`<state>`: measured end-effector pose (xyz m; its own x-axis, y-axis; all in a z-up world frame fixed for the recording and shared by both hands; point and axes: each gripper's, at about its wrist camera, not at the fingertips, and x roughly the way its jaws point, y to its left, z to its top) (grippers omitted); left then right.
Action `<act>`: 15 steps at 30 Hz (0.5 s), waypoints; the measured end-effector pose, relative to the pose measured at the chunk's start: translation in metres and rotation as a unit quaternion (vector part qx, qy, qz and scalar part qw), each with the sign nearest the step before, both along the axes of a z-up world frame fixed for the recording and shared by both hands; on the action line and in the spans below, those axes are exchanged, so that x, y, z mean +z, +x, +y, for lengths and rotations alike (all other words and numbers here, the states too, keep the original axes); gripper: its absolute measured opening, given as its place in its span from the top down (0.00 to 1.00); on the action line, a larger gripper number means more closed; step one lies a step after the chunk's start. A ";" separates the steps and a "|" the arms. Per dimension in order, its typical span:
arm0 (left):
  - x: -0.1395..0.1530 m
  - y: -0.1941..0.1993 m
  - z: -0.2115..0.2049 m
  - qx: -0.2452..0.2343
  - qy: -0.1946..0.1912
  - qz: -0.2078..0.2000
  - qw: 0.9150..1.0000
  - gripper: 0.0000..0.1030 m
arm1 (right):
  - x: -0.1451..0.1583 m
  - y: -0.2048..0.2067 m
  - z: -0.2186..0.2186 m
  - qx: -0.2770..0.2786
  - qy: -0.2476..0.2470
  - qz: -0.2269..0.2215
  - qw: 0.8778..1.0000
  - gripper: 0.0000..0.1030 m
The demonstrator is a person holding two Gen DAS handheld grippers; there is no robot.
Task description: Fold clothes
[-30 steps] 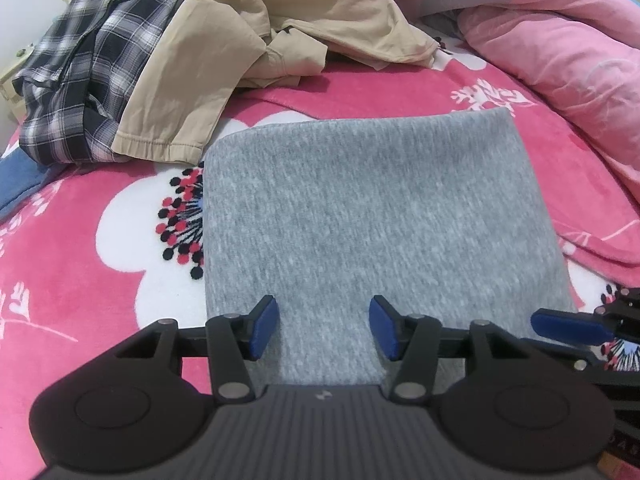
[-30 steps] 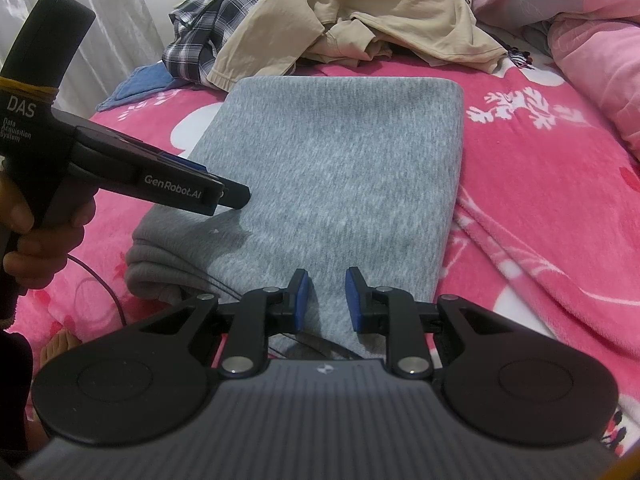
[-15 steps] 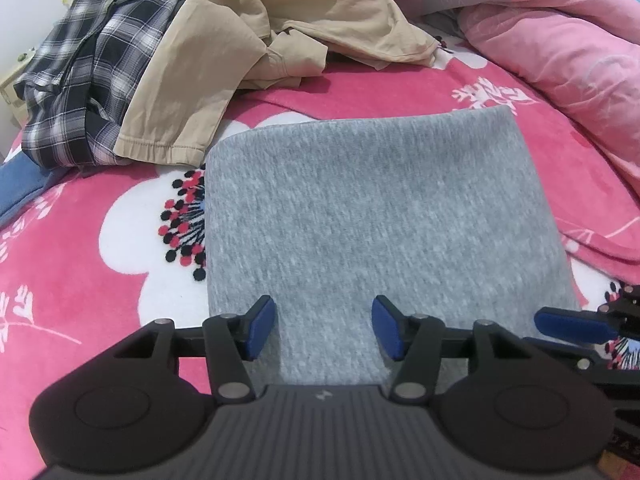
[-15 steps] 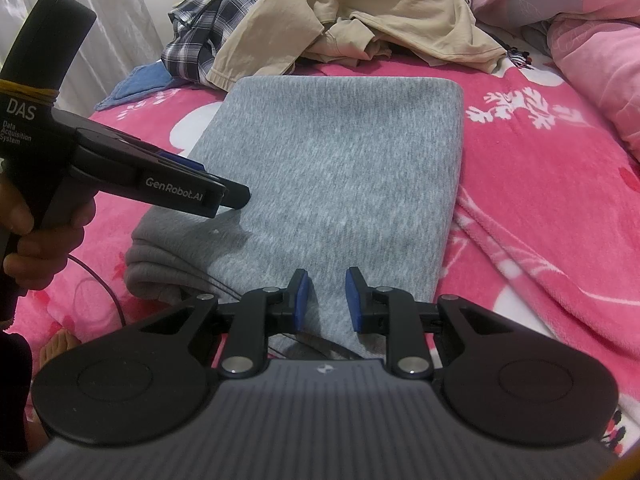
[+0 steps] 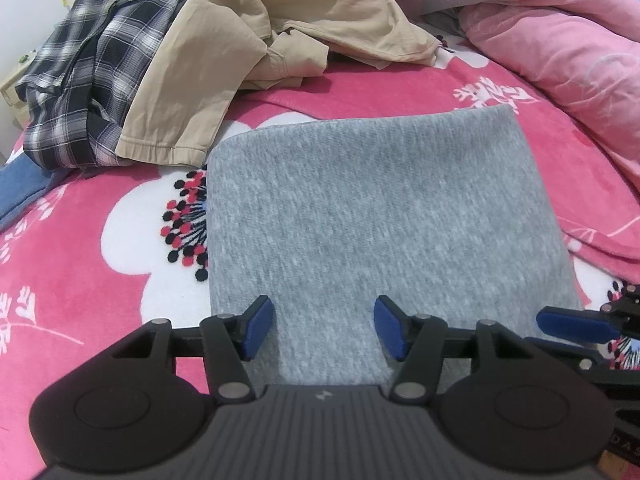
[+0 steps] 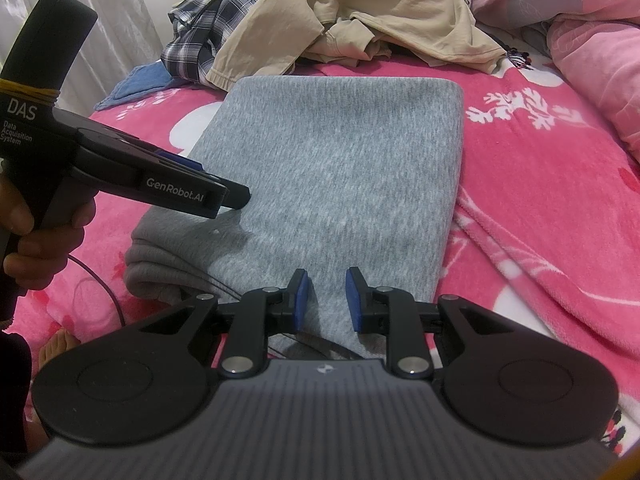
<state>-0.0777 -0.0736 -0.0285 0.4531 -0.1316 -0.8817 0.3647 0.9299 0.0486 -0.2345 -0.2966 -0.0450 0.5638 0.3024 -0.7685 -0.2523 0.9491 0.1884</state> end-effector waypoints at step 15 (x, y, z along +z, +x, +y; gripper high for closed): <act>0.009 -0.005 0.033 -0.002 -0.074 -0.032 0.997 0.16 | 0.036 -0.020 -0.044 -0.066 0.054 -0.098 0.992 0.13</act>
<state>-0.0829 -0.0401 -0.0196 0.5077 -0.2589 -0.8217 0.3684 0.9274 -0.0646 -0.2546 -0.3408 -0.0095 0.7395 0.2900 -0.6075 -0.1687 0.9535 0.2498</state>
